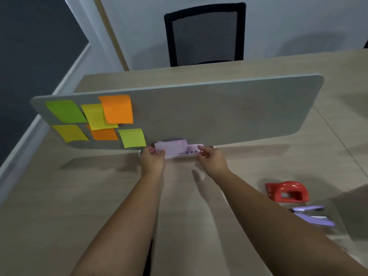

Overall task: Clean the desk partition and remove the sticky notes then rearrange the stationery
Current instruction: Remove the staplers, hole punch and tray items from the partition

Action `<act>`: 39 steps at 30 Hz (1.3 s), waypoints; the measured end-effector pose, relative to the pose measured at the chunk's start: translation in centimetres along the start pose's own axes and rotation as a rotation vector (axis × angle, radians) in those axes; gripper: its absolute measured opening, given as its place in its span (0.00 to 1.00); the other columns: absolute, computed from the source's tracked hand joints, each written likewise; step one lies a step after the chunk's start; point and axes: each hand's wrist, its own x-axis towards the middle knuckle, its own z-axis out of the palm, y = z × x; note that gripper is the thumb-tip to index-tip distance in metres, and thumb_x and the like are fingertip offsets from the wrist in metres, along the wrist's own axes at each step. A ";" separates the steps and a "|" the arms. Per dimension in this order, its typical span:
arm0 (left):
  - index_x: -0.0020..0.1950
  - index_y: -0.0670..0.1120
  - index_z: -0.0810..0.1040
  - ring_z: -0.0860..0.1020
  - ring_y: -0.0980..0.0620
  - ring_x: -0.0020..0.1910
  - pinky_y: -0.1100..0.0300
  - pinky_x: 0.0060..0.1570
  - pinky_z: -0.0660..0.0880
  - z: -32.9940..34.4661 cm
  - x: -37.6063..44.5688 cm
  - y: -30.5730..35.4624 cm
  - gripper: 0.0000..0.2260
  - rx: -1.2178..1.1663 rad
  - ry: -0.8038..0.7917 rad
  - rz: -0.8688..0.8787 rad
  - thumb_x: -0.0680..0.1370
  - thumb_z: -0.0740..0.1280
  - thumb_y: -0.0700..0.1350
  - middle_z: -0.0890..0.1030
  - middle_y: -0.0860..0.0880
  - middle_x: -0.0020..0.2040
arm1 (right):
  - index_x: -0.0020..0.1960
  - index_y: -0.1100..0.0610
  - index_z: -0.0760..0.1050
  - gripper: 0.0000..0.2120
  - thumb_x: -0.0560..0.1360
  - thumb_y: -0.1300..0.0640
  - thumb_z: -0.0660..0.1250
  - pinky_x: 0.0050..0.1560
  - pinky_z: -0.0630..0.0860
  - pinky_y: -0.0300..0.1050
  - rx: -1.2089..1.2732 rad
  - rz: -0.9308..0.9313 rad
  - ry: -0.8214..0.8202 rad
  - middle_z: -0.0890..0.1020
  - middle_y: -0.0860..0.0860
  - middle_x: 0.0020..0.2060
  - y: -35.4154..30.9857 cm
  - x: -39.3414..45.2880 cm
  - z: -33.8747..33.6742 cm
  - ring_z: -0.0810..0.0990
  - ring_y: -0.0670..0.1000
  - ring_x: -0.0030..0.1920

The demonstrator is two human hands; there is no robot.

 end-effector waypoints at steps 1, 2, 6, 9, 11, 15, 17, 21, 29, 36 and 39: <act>0.55 0.36 0.78 0.79 0.46 0.45 0.60 0.42 0.72 -0.1 0.5 -0.2 0.13 0.012 -0.004 0.014 0.72 0.70 0.38 0.82 0.38 0.51 | 0.64 0.54 0.76 0.18 0.74 0.55 0.67 0.58 0.76 0.45 0.014 0.012 -0.003 0.82 0.49 0.46 -0.2 0.6 0.9 0.81 0.53 0.48; 0.54 0.37 0.79 0.80 0.44 0.45 0.61 0.41 0.71 -0.1 0.9 -0.6 0.12 0.029 0.002 0.023 0.71 0.70 0.39 0.83 0.39 0.50 | 0.63 0.54 0.77 0.18 0.73 0.55 0.68 0.59 0.76 0.50 0.017 0.015 -0.004 0.82 0.49 0.45 -0.4 1.1 1.8 0.82 0.54 0.48; 0.50 0.54 0.82 0.83 0.45 0.47 0.51 0.50 0.80 -0.1 2.4 -3.2 0.13 -0.059 0.021 0.071 0.67 0.69 0.47 0.85 0.49 0.46 | 0.61 0.55 0.79 0.16 0.73 0.57 0.68 0.57 0.76 0.47 0.035 0.018 0.030 0.84 0.50 0.46 -0.8 2.7 4.7 0.82 0.52 0.48; 0.48 0.54 0.81 0.82 0.47 0.44 0.49 0.48 0.80 0.1 2.8 -4.6 0.12 -0.059 -0.011 0.127 0.66 0.67 0.53 0.84 0.51 0.43 | 0.58 0.55 0.80 0.15 0.73 0.57 0.68 0.55 0.76 0.43 0.037 0.013 0.089 0.85 0.50 0.49 -0.5 3.2 6.0 0.82 0.50 0.50; 0.46 0.48 0.82 0.82 0.46 0.44 0.50 0.47 0.80 -0.2 2.3 -4.3 0.10 -0.085 -0.035 0.171 0.69 0.69 0.52 0.84 0.49 0.42 | 0.57 0.55 0.80 0.13 0.73 0.57 0.69 0.52 0.73 0.39 0.071 0.017 0.140 0.83 0.48 0.47 -0.4 3.4 6.5 0.80 0.47 0.48; 0.43 0.54 0.80 0.82 0.52 0.43 0.54 0.49 0.78 -1.1 1.2 -3.8 0.03 -0.169 -0.037 0.186 0.72 0.72 0.47 0.84 0.52 0.42 | 0.44 0.51 0.80 0.02 0.72 0.57 0.71 0.49 0.76 0.44 0.187 -0.003 0.206 0.82 0.47 0.40 -0.1 2.8 6.3 0.79 0.48 0.41; 0.41 0.55 0.80 0.82 0.52 0.41 0.54 0.47 0.77 -1.7 0.2 -3.5 0.04 -0.169 -0.055 0.213 0.72 0.72 0.46 0.84 0.52 0.41 | 0.39 0.50 0.79 0.04 0.72 0.57 0.71 0.46 0.77 0.45 0.247 -0.026 0.203 0.82 0.45 0.38 0.0 2.0 5.5 0.79 0.47 0.38; 0.41 0.51 0.81 0.81 0.54 0.38 0.57 0.43 0.77 -2.0 -3.5 -2.4 0.05 -0.233 -0.139 0.135 0.72 0.74 0.41 0.85 0.49 0.39 | 0.39 0.53 0.79 0.04 0.72 0.57 0.72 0.44 0.78 0.43 0.350 -0.013 0.213 0.84 0.54 0.40 0.3 -0.7 2.3 0.81 0.50 0.40; 0.39 0.51 0.77 0.78 0.52 0.32 0.54 0.37 0.75 1.7 -15.1 -5.6 0.08 -0.142 -0.367 0.020 0.67 0.76 0.46 0.83 0.49 0.35 | 0.45 0.55 0.81 0.03 0.72 0.58 0.71 0.41 0.76 0.44 -0.015 0.071 0.333 0.84 0.51 0.36 6.6 -9.0 -6.0 0.80 0.52 0.37; 0.40 0.55 0.76 0.76 0.55 0.31 0.55 0.38 0.77 5.7 -24.4 -9.1 0.06 0.086 -0.504 0.076 0.67 0.71 0.47 0.78 0.56 0.32 | 0.48 0.48 0.82 0.07 0.72 0.49 0.69 0.54 0.69 0.50 -0.593 0.173 0.419 0.85 0.49 0.42 14.3 -15.4 -10.8 0.76 0.58 0.55; 0.39 0.53 0.76 0.74 0.57 0.29 0.60 0.35 0.73 6.9 -26.5 -9.3 0.06 0.124 -0.503 0.127 0.68 0.70 0.43 0.77 0.54 0.31 | 0.48 0.47 0.82 0.08 0.73 0.48 0.67 0.55 0.65 0.50 -0.711 0.195 0.406 0.83 0.50 0.46 15.0 -16.4 -12.2 0.73 0.57 0.59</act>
